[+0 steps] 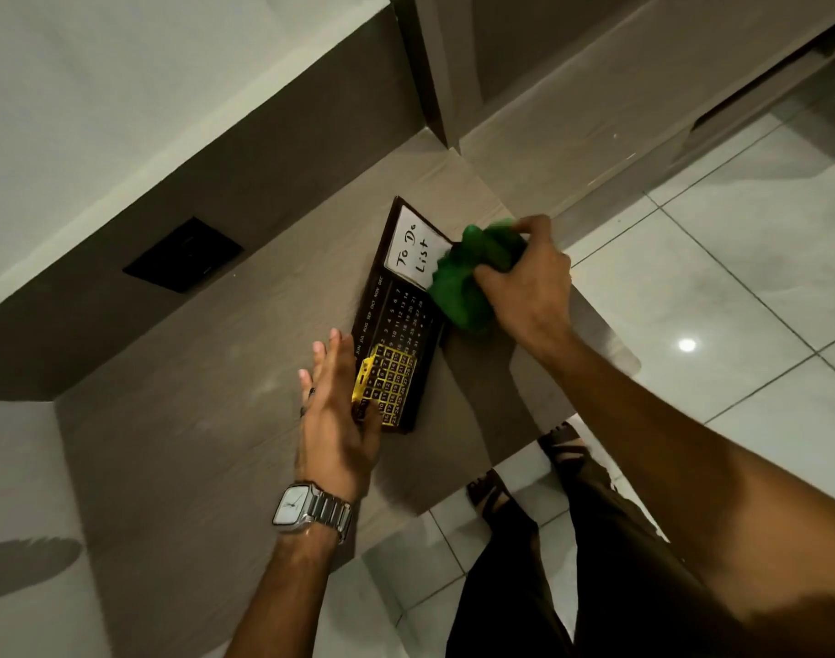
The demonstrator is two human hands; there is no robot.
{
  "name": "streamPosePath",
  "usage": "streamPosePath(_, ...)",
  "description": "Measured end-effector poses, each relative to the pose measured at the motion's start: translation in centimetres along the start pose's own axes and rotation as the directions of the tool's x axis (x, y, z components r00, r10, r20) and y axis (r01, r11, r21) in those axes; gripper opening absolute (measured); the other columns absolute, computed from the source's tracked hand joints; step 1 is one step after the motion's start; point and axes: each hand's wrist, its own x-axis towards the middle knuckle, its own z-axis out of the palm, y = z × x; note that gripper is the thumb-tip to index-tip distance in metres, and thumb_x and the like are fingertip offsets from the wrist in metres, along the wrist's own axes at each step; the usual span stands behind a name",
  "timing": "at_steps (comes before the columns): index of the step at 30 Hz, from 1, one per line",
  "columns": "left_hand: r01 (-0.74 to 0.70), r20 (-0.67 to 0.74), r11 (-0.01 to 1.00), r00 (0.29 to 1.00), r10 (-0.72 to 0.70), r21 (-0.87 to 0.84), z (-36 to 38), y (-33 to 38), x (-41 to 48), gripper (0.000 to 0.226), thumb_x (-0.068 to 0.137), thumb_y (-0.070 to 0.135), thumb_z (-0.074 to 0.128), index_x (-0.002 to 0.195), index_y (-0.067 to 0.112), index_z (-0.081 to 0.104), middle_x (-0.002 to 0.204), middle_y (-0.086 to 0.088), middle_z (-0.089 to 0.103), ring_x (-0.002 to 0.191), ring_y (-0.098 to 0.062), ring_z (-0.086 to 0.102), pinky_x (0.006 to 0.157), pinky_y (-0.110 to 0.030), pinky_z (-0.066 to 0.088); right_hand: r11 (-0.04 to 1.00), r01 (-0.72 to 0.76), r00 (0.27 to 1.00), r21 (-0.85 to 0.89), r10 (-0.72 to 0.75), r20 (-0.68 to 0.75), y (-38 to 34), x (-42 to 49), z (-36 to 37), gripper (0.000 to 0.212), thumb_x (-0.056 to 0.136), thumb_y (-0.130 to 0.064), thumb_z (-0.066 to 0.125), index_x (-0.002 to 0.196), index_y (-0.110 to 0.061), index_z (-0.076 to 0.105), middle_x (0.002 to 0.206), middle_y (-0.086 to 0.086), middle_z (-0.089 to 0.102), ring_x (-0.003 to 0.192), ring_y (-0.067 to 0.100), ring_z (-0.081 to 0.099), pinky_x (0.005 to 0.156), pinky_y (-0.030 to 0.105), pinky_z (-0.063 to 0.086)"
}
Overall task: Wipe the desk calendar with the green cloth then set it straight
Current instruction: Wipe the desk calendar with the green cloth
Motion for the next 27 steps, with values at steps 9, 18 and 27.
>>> streamPosePath(9, -0.071, -0.013, 0.997, 0.997, 0.071, -0.018, 0.3, -0.9, 0.0, 0.097, 0.08, -0.002, 0.063, 0.151, 0.024, 0.002, 0.161, -0.007, 0.014, 0.15, -0.025, 0.006, 0.12, -0.05, 0.006, 0.997, 0.036, 0.941, -0.064, -0.012, 0.339, -1.0, -4.0, 1.8, 0.05, 0.079, -0.016, 0.075, 0.12, -0.023, 0.047, 0.111, 0.0, 0.063, 0.09, 0.015, 0.065, 0.072, 0.036, 0.061)
streamPosePath(18, -0.095, -0.039, 0.995, 0.995, 0.094, -0.017, 0.4, -1.0, 0.3, 0.09, 0.081, -0.002, 0.063, 0.149, 0.017, 0.007, 0.159, -0.011, 0.019, 0.149, -0.027, 0.008, 0.119, -0.051, 0.006, 0.993, 0.083, 0.897, -0.079, -0.04, 0.44, -0.4, -6.9, 3.3, 0.049, 0.08, -0.015, 0.073, 0.117, -0.026, 0.044, 0.11, -0.001, 0.062, 0.092, 0.019, 0.067, 0.069, 0.036, 0.062)
streamPosePath(27, -0.12, -0.026, 0.992, 0.993, 0.119, -0.032, 0.5, -1.4, 0.3, 0.091, 0.081, -0.001, 0.061, 0.151, 0.02, 0.006, 0.16, -0.009, 0.018, 0.15, -0.026, 0.008, 0.119, -0.056, 0.01, 0.97, 0.107, 0.992, -0.22, -0.088, 0.092, -2.0, 1.3, 2.6, 0.052, 0.079, -0.014, 0.074, 0.122, -0.017, 0.045, 0.119, 0.008, 0.062, 0.105, 0.027, 0.064, 0.085, 0.044, 0.057)
